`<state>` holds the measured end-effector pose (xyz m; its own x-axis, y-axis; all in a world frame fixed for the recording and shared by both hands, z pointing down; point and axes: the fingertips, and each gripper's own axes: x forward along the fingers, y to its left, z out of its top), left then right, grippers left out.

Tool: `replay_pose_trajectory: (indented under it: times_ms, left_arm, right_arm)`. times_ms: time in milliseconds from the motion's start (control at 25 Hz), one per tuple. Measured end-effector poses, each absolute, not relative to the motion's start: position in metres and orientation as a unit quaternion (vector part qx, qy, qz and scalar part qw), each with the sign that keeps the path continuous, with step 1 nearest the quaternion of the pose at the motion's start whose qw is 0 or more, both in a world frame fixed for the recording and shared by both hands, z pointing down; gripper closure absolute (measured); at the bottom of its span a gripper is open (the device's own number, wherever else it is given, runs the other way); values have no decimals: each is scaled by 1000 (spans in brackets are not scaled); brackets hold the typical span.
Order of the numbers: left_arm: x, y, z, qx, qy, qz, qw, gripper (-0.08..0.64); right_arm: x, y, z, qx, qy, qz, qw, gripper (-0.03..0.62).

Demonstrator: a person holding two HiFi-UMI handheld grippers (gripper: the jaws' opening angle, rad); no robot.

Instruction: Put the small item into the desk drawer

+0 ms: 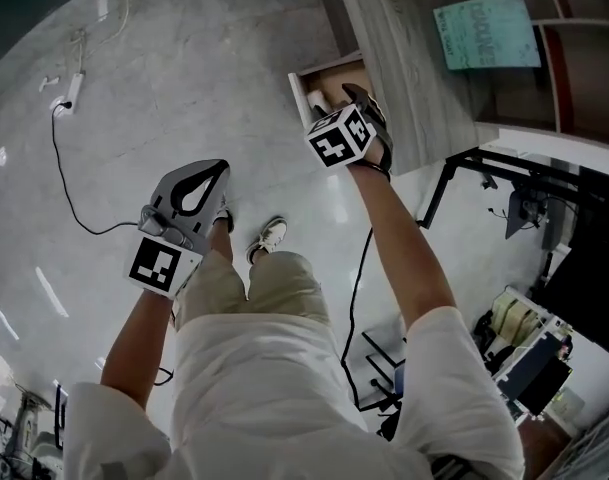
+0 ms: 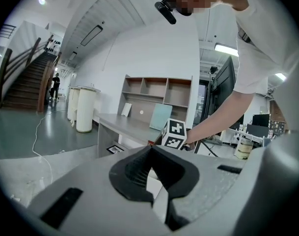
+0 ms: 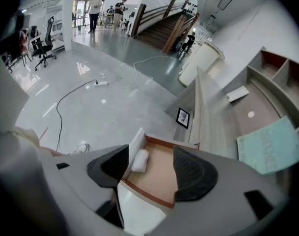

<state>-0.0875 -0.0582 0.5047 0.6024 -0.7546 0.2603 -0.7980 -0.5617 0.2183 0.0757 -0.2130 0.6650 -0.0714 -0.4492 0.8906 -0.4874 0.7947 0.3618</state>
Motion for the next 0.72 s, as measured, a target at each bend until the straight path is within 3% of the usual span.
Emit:
replay_pose_trajectory:
  times_ms: [160,360,480,640,720]
  left_arm:
    - [-71,-59,476,886,-442,63,128,554]
    - [-54,-51,438,889,-444,58,97,554]
    - [-42,-43,418,889,-446,60,83,554]
    - [-26,-24,398,890,-446,68,72,554]
    - [-19,-17,389,891,-442,77,63,554]
  right_arm:
    - [63,-207,615,328,-770,2,547,328]
    - [60,-181,564,334,-799,-7,499,395]
    - [70,-168,540,344,-811,11,474,441]
    - [81,-147,508,342,-831,4,439,588]
    - [80,-137,490,331,-845,-11,420,594]
